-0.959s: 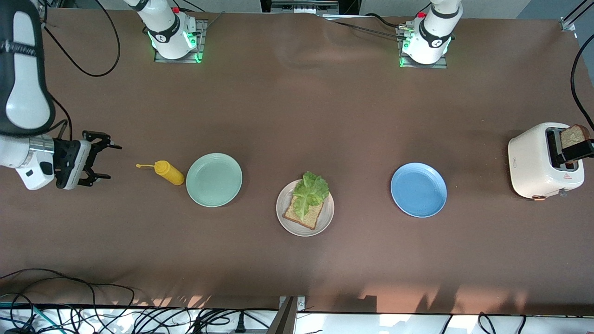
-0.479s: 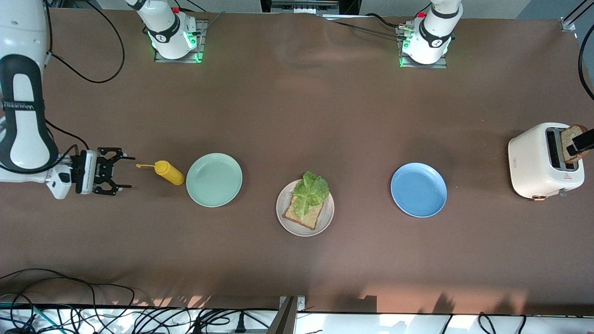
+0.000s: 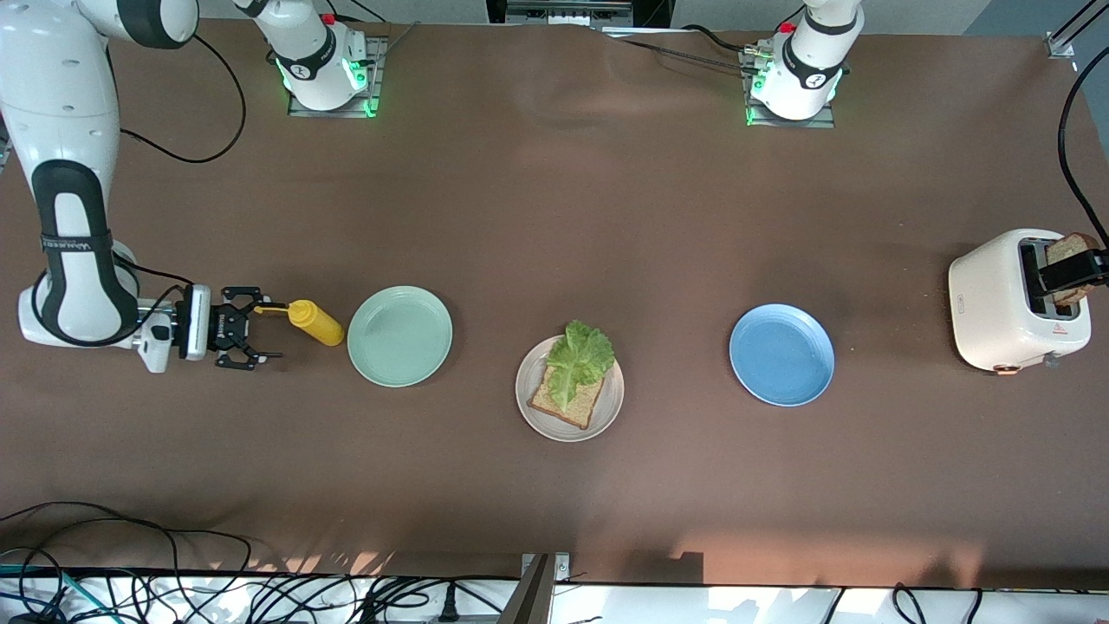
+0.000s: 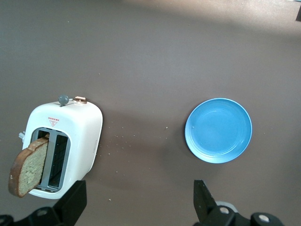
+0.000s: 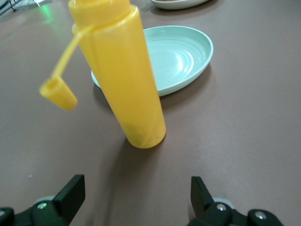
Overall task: Make sandwich on beige plate with both arms
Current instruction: 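Move the right gripper to the yellow squeeze bottle and close on it, then lift the yellow bottle upright with the right gripper toward the beige plate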
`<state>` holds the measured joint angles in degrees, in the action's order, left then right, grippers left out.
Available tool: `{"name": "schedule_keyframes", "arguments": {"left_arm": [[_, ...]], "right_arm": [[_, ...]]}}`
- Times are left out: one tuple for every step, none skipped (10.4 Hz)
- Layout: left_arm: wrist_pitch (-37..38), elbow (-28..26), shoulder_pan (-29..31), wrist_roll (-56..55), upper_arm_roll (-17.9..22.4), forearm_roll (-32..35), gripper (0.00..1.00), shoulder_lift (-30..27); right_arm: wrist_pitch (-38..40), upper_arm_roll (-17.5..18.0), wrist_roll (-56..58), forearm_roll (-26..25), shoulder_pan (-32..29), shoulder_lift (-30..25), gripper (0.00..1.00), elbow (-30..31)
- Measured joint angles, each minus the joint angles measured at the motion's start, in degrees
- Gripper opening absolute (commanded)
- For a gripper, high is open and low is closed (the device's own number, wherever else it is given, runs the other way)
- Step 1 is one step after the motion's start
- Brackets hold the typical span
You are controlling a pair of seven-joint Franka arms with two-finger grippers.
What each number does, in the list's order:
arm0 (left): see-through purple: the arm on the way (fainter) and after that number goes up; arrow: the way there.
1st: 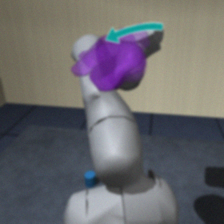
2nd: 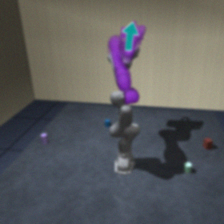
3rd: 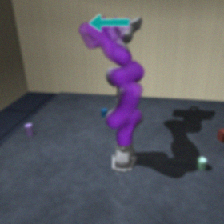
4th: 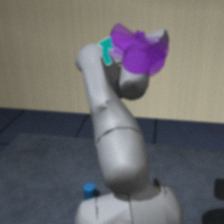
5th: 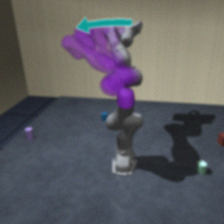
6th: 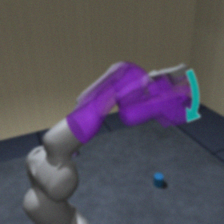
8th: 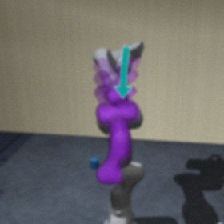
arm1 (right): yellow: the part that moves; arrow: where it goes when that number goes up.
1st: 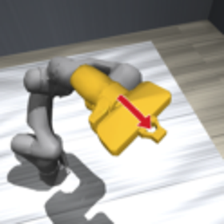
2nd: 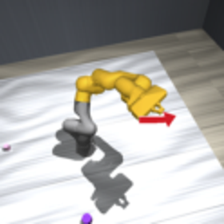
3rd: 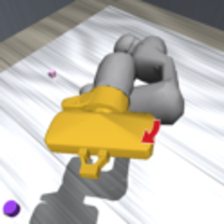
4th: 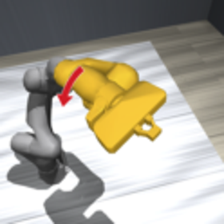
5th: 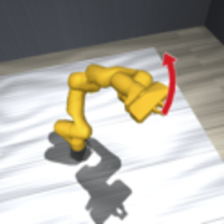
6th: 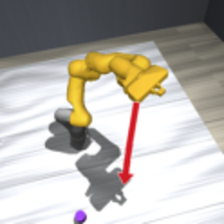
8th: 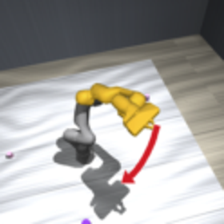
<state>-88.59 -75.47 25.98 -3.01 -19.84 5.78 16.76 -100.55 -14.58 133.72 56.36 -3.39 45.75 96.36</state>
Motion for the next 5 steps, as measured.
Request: {"name": "schedule_keyframes", "arguments": {"left_arm": [[0.00,-0.01,0.00,0.00,-0.01,0.00,1.00,0.09],[0.00,-0.02,0.00,0.00,-0.02,0.00,1.00,0.14],[0.00,-0.02,0.00,0.00,-0.02,0.00,1.00,0.17],[0.00,-0.04,0.00,0.00,-0.02,0.00,1.00,0.18],[0.00,-0.11,0.00,0.00,-0.02,0.00,1.00,0.21]], "right_arm": [[0.70,0.08,1.05,1.30,0.01,1.15,1.00,-0.14],[1.40,0.25,1.64,2.32,0.03,2.02,1.00,-0.24],[2.20,0.47,1.83,3.49,0.05,2.56,1.00,-0.38],[2.84,1.00,1.94,4.55,0.05,2.87,1.00,-0.41],[3.05,1.97,1.95,5.32,0.18,3.09,1.00,-0.42]]}}
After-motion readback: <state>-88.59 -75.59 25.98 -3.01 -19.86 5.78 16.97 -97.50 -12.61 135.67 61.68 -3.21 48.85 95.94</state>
